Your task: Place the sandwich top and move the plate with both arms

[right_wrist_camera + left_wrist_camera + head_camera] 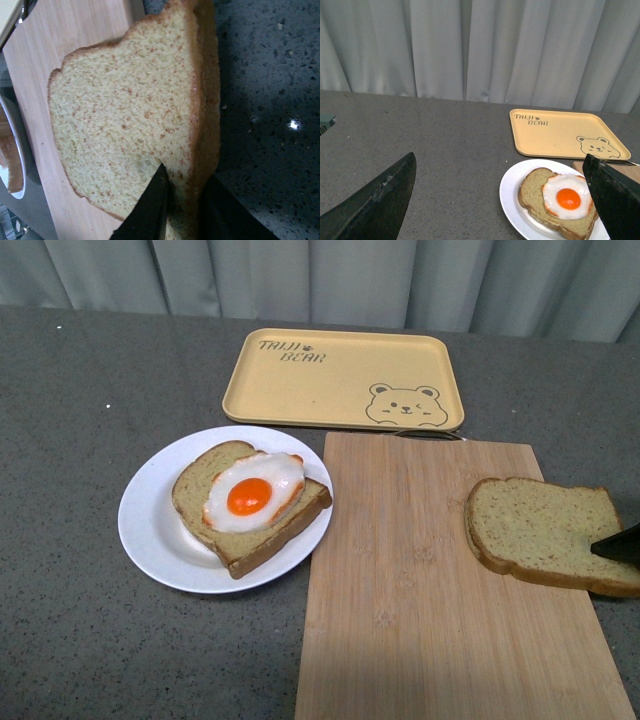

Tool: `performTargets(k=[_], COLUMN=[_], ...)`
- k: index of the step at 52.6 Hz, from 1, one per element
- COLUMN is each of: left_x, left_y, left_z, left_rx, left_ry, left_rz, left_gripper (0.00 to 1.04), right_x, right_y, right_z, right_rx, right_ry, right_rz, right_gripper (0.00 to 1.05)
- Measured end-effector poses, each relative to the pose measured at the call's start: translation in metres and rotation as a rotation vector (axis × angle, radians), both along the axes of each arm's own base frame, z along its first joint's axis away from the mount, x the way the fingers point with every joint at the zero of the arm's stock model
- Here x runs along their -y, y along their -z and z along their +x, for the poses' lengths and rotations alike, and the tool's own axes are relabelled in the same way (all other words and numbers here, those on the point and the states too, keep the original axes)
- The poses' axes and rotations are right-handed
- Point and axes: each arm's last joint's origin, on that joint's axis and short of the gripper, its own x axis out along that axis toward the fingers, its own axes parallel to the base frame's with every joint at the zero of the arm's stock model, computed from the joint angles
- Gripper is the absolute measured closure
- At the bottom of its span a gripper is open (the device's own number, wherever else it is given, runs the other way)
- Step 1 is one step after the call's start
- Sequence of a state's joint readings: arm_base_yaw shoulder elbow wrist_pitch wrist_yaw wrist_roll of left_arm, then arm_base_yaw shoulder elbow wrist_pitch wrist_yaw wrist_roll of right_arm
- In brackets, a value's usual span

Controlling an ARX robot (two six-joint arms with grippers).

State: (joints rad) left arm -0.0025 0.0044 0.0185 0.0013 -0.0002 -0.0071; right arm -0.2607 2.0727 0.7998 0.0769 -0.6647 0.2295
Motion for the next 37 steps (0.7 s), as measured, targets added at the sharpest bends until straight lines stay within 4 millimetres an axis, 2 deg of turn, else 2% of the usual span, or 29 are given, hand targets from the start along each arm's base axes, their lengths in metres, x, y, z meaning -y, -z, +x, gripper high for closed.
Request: performTargets(k=[4, 11, 17, 20, 28, 37], left_x=[0.0, 0.0, 0.0, 0.0, 0.0, 0.0], left_y=[0.0, 0.0, 0.0, 0.0, 0.0, 0.0], left_z=[0.0, 0.0, 0.0, 0.0, 0.0, 0.0], left_rx=[0.0, 0.0, 0.0, 0.0, 0.0, 0.0], left_ry=[0.0, 0.0, 0.0, 0.0, 0.0, 0.0], left_rz=[0.0, 0.0, 0.0, 0.0, 0.0, 0.0], left_gripper=[0.07, 0.07, 0.07, 0.07, 0.07, 0.07], right_x=[-0.001, -0.01, -0.029, -0.048, -0.09, -0.139], right_y=[-0.011, -0.042, -0.066, -0.074, -0.076, -0.066], right_z=[-0.001, -0.002, 0.001, 0.003, 0.012, 0.024], right_rx=[0.052, 0.185, 0.285, 0.325, 0.349, 0.3], right_ry=[-0.006, -0.034, -0.066, -0.093, -0.136, -0.194], right_rz=[0.017, 0.085, 0.131, 0.169, 0.25, 0.324], right_gripper=[1.01, 1.02, 1.02, 1.02, 1.02, 1.02])
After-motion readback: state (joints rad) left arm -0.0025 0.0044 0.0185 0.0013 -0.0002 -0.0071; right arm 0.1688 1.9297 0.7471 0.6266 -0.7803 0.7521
